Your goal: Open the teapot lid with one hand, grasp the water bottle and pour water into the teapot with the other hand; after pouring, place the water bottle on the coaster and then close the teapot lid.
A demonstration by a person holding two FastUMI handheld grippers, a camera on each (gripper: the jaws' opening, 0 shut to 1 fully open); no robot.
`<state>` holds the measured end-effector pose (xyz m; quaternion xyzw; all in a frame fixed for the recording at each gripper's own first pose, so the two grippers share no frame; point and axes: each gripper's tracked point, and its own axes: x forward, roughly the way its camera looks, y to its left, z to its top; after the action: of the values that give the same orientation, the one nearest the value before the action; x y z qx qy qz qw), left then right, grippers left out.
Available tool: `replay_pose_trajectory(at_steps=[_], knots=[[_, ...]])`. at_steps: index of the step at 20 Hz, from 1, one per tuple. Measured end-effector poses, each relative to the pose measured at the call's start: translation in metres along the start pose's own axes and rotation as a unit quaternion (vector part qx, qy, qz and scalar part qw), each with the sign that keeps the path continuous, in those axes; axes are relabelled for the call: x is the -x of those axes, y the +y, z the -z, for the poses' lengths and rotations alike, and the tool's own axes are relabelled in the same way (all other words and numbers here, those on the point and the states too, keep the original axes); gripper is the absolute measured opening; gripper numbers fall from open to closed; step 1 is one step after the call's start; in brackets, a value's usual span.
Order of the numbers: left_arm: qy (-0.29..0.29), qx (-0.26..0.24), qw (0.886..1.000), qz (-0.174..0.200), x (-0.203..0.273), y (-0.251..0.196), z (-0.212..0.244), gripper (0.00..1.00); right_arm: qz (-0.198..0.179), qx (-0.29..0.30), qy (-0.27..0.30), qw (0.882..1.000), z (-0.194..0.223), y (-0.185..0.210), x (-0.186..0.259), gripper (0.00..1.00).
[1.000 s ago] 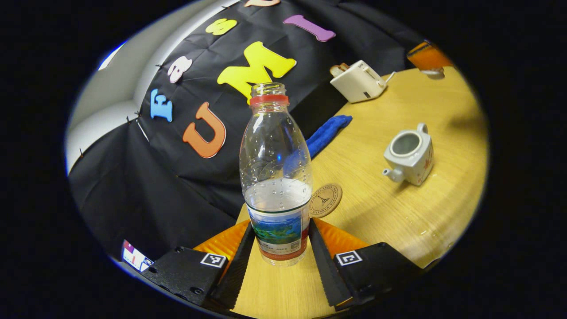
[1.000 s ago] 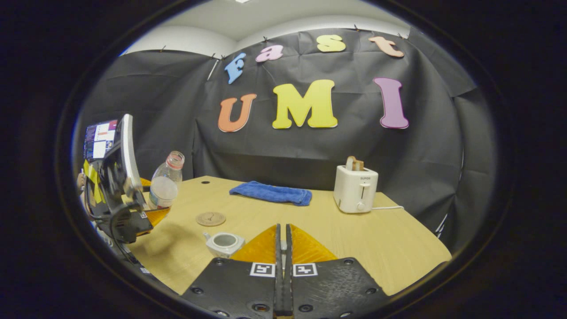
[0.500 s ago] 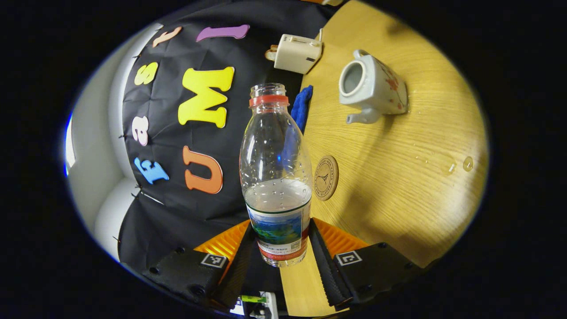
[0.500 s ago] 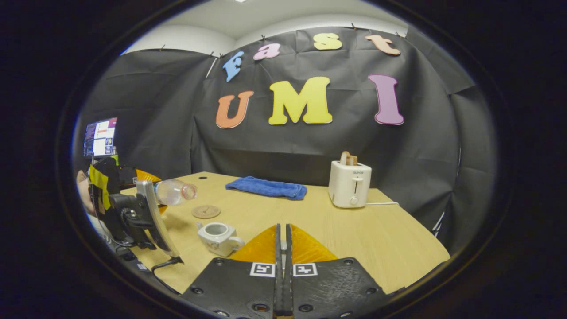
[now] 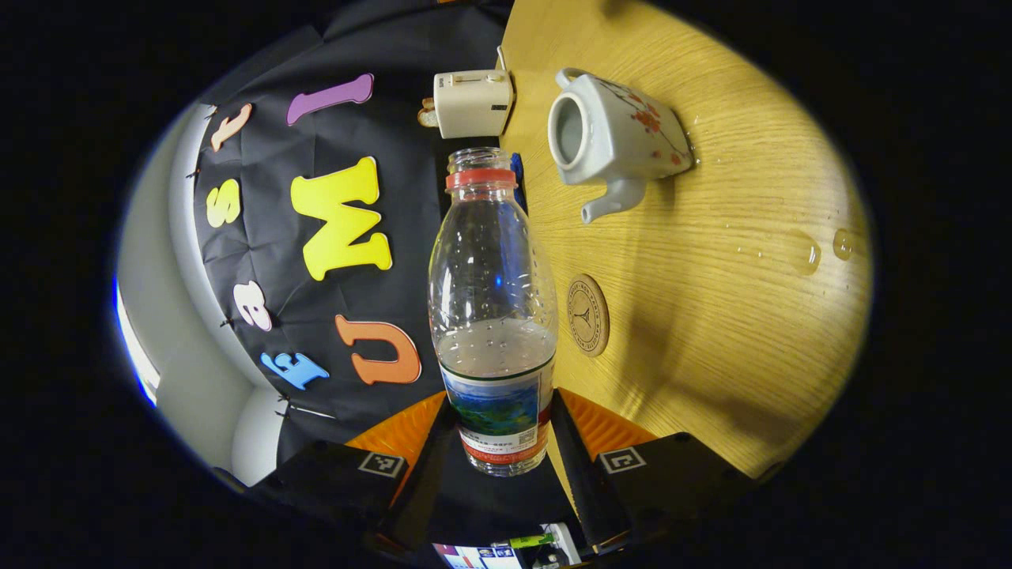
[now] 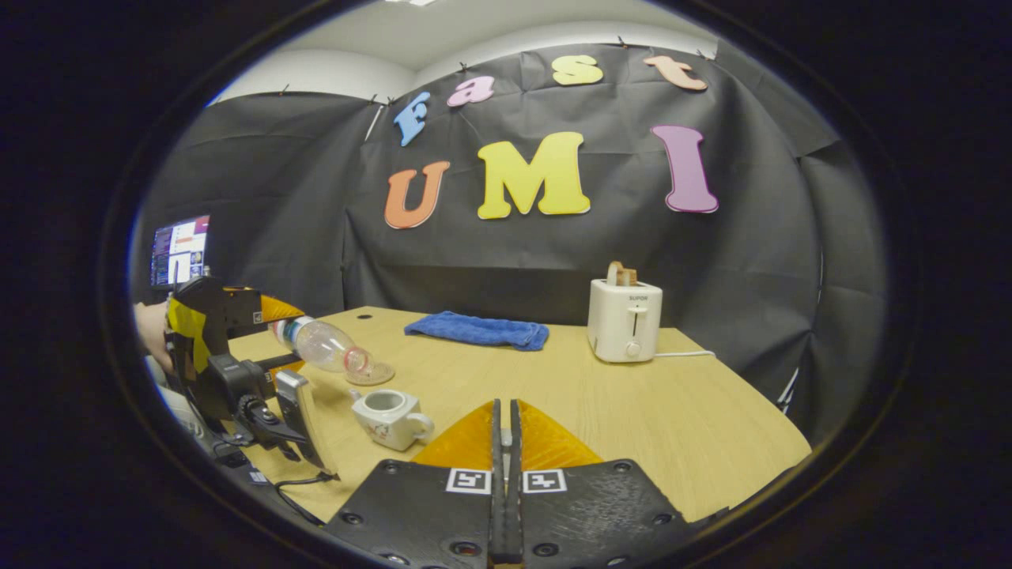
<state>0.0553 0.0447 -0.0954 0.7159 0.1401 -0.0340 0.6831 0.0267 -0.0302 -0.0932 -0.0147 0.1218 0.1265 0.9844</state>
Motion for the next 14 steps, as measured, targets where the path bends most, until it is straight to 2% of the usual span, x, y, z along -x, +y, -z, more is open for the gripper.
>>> replay_pose_trajectory(at_steps=[7,14], knots=[[0.001,-0.056,0.998,-0.001,-0.002,0.003,0.001,0.74,0.0,-0.006,-0.002,1.0,0.001,-0.002,0.001,0.0],[0.0,-0.096,0.995,-0.022,0.0,0.016,0.0,0.74,0.0,-0.005,-0.004,1.0,0.0,-0.004,0.004,0.0]])
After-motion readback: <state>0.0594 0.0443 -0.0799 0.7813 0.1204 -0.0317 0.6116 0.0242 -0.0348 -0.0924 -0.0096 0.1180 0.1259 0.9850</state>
